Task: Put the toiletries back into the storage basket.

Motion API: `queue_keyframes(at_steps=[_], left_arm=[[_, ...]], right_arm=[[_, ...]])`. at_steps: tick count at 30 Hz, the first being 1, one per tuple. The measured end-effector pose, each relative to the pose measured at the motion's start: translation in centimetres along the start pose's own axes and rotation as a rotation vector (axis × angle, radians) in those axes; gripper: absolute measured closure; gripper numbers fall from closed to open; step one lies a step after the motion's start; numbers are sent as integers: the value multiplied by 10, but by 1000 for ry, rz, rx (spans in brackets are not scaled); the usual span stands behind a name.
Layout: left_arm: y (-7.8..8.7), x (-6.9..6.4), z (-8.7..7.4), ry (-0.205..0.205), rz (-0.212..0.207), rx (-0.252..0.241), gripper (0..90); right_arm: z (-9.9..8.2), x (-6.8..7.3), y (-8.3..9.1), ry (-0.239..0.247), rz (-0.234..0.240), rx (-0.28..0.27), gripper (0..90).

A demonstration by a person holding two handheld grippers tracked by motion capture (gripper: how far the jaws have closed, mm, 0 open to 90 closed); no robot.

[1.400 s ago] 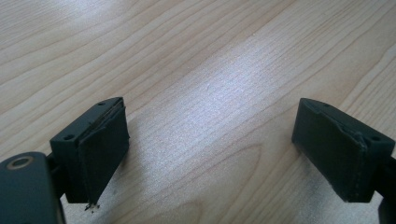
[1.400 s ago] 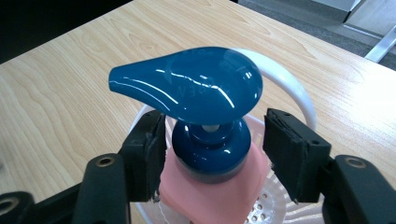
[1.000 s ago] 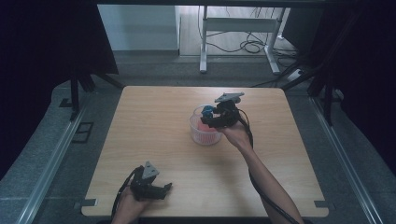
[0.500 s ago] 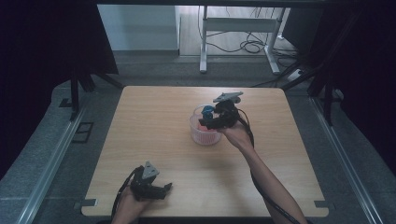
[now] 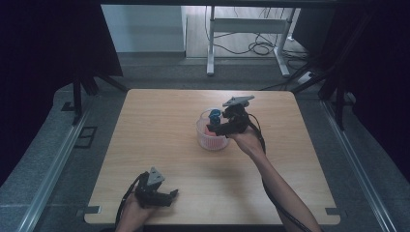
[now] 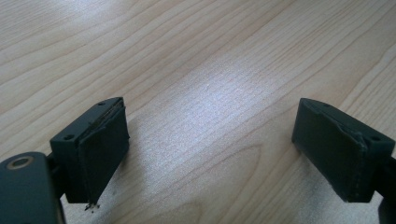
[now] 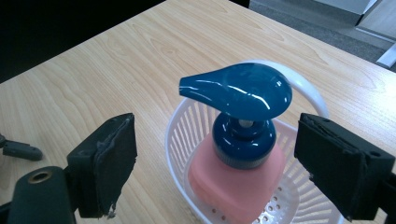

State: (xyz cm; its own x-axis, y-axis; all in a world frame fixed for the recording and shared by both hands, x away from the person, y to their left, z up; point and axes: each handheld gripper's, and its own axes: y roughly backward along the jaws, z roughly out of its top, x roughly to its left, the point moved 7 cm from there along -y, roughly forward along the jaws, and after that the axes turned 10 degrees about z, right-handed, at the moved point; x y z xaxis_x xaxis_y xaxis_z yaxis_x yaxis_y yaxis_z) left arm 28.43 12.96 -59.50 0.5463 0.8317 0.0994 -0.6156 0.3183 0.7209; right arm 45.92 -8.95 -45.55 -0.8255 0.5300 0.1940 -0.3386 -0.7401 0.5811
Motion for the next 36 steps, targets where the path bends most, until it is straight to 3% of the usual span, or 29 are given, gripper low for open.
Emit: queue_keyframes(at_steps=[36], left_arm=[[0,0,0,2,0,0,105]], right_arm=[[-25,15,29,27,5,-13,99]])
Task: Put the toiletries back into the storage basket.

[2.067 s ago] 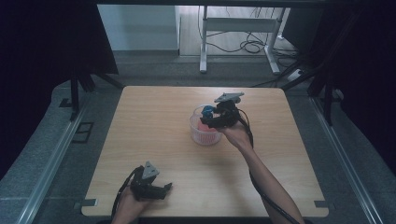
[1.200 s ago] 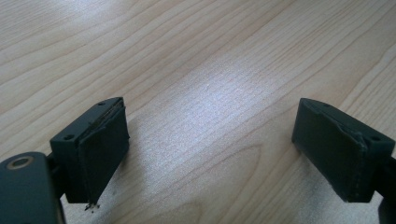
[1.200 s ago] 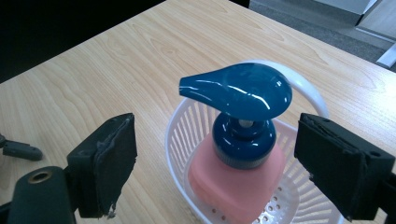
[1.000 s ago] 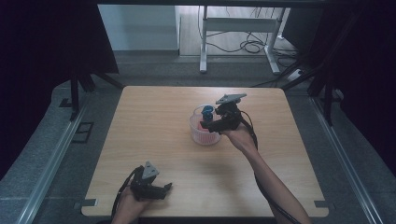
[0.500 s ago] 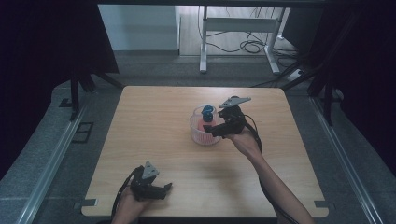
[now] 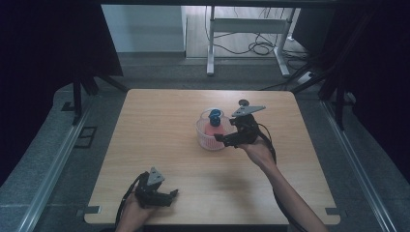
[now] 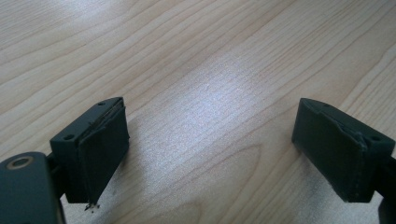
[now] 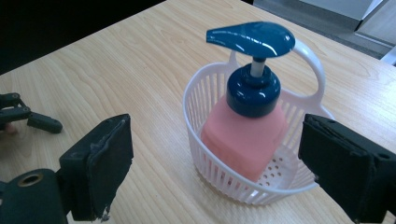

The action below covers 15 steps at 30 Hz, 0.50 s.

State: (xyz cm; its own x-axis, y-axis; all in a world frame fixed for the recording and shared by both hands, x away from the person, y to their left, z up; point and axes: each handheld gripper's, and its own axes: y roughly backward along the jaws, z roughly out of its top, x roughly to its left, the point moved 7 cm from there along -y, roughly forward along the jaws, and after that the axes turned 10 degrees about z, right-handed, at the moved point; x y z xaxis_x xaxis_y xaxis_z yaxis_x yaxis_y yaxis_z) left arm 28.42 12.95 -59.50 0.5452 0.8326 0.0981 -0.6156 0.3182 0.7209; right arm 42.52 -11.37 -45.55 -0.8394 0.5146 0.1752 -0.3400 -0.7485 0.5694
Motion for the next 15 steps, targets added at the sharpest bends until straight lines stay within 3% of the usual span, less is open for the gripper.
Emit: queue_keyframes(at_steps=[15], left_arm=[[0,0,0,1,0,0,105]], right_arm=[[-14,-1,15,-8,-5,-8,99]])
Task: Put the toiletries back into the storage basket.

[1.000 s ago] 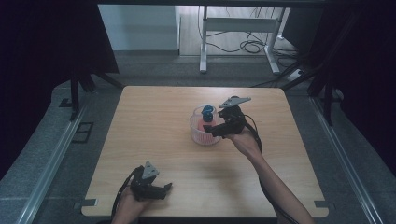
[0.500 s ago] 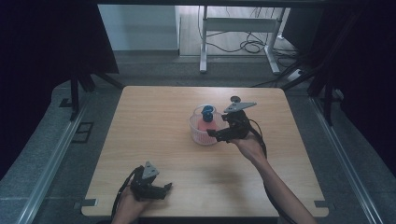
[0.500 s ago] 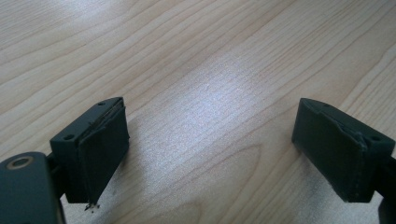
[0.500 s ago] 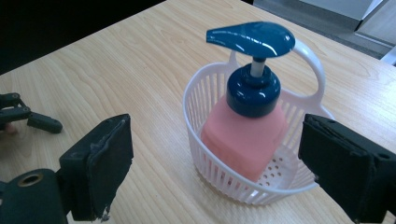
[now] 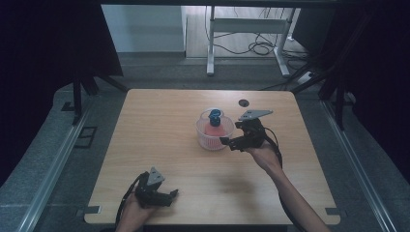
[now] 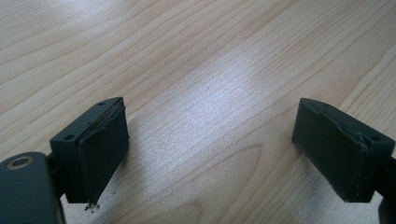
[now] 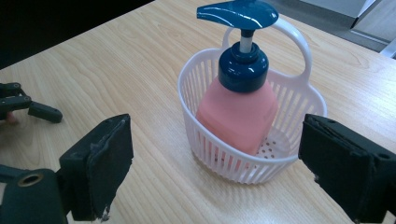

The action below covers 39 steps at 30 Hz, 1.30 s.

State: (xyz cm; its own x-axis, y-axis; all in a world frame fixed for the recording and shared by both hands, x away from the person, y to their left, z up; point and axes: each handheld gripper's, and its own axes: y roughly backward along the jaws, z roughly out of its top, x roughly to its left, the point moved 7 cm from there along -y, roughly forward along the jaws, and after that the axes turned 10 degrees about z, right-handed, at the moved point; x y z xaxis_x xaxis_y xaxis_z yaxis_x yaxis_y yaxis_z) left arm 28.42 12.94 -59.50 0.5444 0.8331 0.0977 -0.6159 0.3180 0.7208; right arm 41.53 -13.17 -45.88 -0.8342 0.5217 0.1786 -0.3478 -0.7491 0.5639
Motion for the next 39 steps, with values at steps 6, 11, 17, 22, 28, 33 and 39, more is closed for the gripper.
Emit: queue_keyframes(at_steps=[6,11,17,22,28,33,39], left_arm=[[0,0,0,0,0,2,105],[0,0,0,0,0,2,105],[0,0,0,-2,1,2,105],[0,0,0,-2,1,2,104],[0,0,0,-2,2,2,104],[0,0,0,1,1,3,104],[0,0,0,-1,2,2,104]], right_arm=[[-5,3,6,4,2,-1,99],[-11,5,10,6,3,8,99],[-18,7,15,9,1,14,98],[-23,8,20,14,-2,12,93],[-31,10,25,15,-5,15,90],[-37,11,29,18,-6,21,90],[-46,15,33,19,-1,24,90]])
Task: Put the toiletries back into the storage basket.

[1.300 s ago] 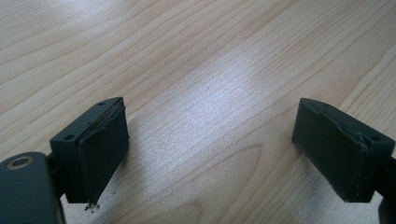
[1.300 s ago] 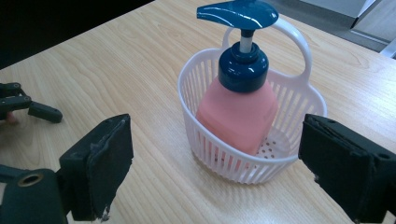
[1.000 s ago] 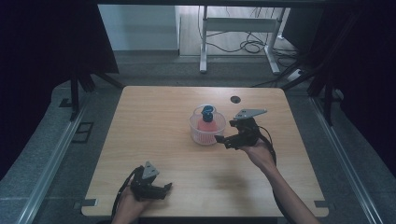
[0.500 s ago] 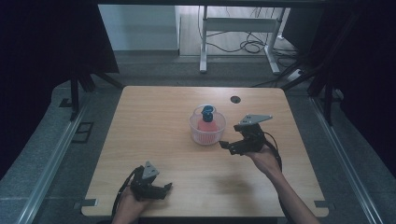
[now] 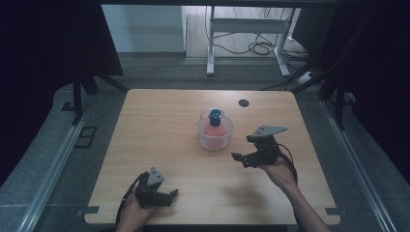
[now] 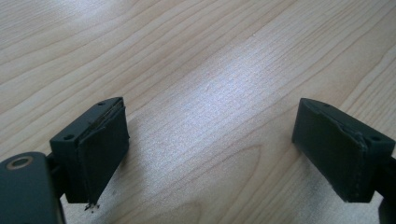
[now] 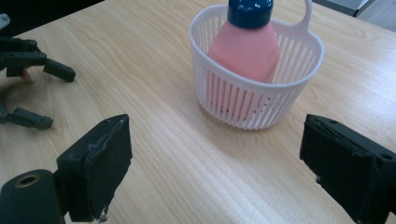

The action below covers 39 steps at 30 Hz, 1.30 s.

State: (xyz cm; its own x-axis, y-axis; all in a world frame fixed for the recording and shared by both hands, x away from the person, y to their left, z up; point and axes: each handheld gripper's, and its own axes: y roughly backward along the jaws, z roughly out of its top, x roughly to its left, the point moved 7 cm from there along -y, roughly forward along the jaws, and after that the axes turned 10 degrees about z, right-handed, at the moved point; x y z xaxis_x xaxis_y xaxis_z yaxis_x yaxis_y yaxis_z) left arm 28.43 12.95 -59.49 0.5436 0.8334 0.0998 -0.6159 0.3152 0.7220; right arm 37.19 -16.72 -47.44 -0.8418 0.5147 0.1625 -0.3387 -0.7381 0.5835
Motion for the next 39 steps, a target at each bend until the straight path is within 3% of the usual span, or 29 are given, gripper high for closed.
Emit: queue_keyframes(at_steps=[21,39], left_arm=[[0,0,0,1,3,0,104],[0,0,0,6,3,0,104]], right_arm=[[-34,13,9,-12,6,4,90],[-72,15,19,-17,-31,16,82]])
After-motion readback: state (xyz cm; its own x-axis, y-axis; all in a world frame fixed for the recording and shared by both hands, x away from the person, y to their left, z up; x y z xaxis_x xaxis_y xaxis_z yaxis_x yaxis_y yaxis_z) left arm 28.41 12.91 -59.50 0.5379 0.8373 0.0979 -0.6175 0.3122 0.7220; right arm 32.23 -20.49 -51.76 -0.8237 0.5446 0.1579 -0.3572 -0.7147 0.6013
